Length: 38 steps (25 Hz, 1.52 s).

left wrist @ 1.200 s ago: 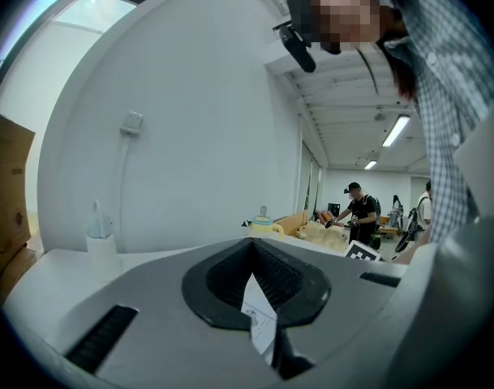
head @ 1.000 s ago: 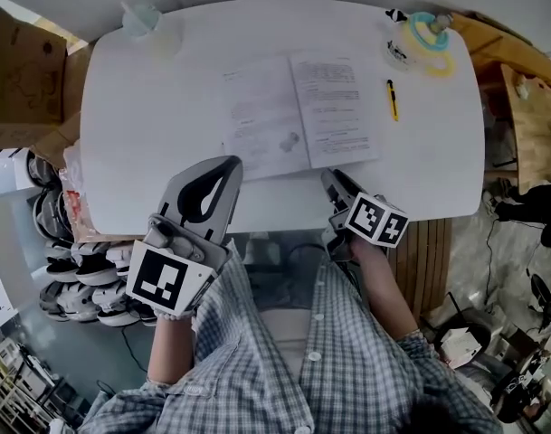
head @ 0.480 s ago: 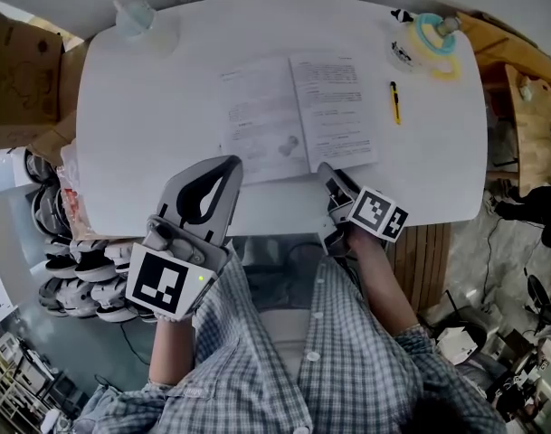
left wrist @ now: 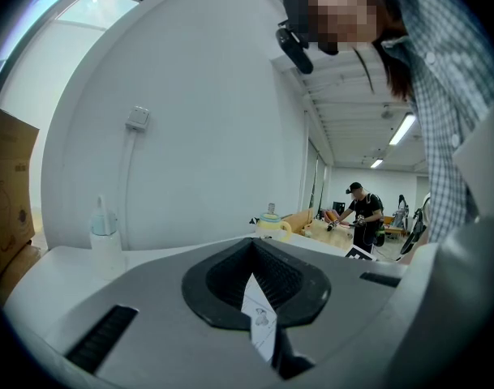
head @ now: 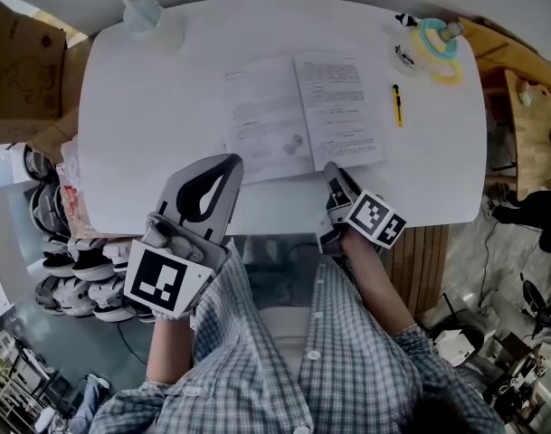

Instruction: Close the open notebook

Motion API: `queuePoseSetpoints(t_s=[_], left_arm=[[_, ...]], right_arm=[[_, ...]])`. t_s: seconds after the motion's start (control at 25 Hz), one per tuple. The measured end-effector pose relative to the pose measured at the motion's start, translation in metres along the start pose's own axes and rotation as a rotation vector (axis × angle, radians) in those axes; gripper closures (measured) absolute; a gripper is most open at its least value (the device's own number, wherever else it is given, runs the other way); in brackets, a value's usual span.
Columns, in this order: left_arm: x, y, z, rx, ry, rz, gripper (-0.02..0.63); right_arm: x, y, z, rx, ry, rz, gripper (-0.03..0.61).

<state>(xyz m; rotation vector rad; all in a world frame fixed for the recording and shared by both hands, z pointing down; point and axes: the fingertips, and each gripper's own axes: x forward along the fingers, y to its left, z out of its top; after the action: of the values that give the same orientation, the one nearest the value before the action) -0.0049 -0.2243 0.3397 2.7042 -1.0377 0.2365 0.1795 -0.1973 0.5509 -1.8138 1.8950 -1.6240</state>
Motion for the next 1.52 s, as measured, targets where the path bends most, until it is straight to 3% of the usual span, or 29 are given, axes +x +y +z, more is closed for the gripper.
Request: queuePoseSetpoints(t_s=[0.2,0.72,0.92,1.08,1.36,1.52], left_arm=[[-0.008,0.003,0.001,-0.001,-0.019,0.008,0.609],[-0.033,0.009,0.009,0.009,-0.08,0.048,0.609],[-0.039,0.005,0.009,0.002,-0.08,0.046,0.609],[-0.042,0.004,0.012,0.006,-0.097,0.044,0.609],[-0.047,0.003,0.011,0.019,-0.096,0.069,0.608],[-0.051,0.0,0.012,0.016,-0.102,0.068,0.609]], right_arm=[[-0.001,0.011,-0.005,-0.185,-0.012,-0.079,0.529],[-0.001,0.05,-0.028,-0.987,0.027,-0.231,0.549],[0.002,0.058,-0.036,-1.195,0.059,-0.247,0.549],[0.007,0.06,-0.044,-1.27,0.085,-0.246,0.549],[0.016,0.06,-0.054,-1.249,0.138,-0.228,0.549],[0.026,0.058,-0.072,-1.368,0.23,-0.224,0.548]])
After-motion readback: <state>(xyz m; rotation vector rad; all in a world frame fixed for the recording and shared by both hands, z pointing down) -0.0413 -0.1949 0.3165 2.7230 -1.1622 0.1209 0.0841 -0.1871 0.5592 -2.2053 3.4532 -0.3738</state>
